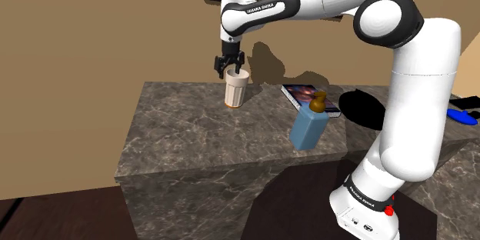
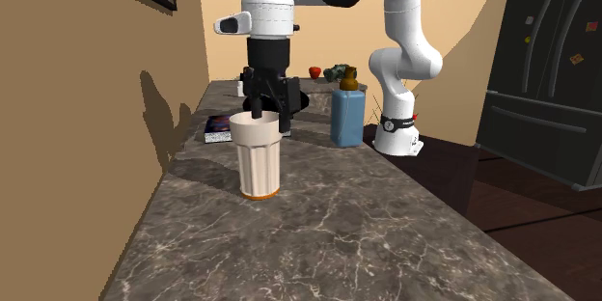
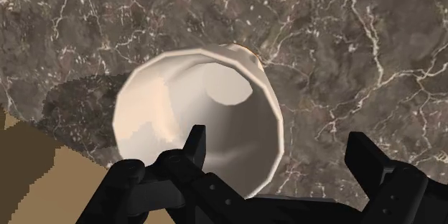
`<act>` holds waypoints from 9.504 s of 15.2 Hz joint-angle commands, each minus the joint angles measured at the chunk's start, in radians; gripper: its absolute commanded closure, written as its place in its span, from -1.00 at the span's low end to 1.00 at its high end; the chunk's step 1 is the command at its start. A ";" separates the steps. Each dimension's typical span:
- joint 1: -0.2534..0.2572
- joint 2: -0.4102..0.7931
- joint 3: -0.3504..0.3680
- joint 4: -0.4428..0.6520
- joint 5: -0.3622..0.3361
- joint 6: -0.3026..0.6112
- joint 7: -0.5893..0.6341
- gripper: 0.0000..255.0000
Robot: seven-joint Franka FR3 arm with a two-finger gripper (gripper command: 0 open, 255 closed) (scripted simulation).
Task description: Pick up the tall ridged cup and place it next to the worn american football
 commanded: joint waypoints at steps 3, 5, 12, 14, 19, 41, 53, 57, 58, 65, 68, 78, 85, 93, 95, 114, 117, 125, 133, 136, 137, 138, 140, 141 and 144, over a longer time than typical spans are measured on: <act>-0.002 0.016 -0.001 -0.027 -0.002 0.044 0.001 -1.00; -0.002 0.022 -0.002 -0.040 -0.002 0.063 0.002 -1.00; -0.002 0.022 -0.002 -0.040 -0.002 0.063 0.002 -1.00; -0.002 0.022 -0.002 -0.040 -0.002 0.063 0.002 1.00; -0.002 0.022 -0.002 -0.041 -0.002 0.064 0.002 1.00; -0.001 -0.028 0.000 0.144 0.004 -0.170 -0.015 1.00; 0.001 -0.015 0.000 0.324 0.006 -0.338 -0.026 1.00; 0.002 0.000 0.000 0.402 0.005 -0.399 -0.030 1.00; 0.003 0.005 0.000 0.423 0.005 -0.415 -0.031 1.00; 0.005 0.057 -0.001 0.599 0.004 -0.540 -0.039 1.00; 0.007 0.094 -0.001 0.700 0.003 -0.604 -0.043 1.00; -0.080 -0.301 -0.047 0.138 0.008 -0.427 -0.161 1.00; -0.136 -0.507 -0.107 -0.106 -0.010 -0.380 -0.272 1.00; -0.200 -0.693 -0.194 -0.292 -0.057 -0.365 -0.414 1.00; -0.216 -0.732 -0.219 -0.325 -0.073 -0.365 -0.451 1.00; -0.369 -0.925 -0.518 -0.418 -0.254 -0.380 -0.861 1.00; -0.385 -0.922 -0.577 -0.397 -0.279 -0.378 -0.934 1.00; -0.402 -0.863 -0.763 -0.294 -0.315 -0.360 -1.143 1.00; -0.348 -0.710 -1.038 -0.120 -0.263 -0.326 -1.392 1.00; -0.284 -0.603 -1.213 -0.035 -0.184 -0.309 -1.517 1.00; -0.247 -0.550 -1.300 -0.004 -0.136 -0.303 -1.571 1.00; -0.183 -0.469 -1.435 0.029 -0.055 -0.295 -1.646 1.00; 0.241 -0.523 -1.854 0.108 -0.105 -0.315 -1.649 1.00; 0.270 -0.621 -1.827 0.154 -0.204 -0.342 -1.605 1.00; 0.445 -0.778 -1.928 0.316 -0.347 -0.412 -1.590 1.00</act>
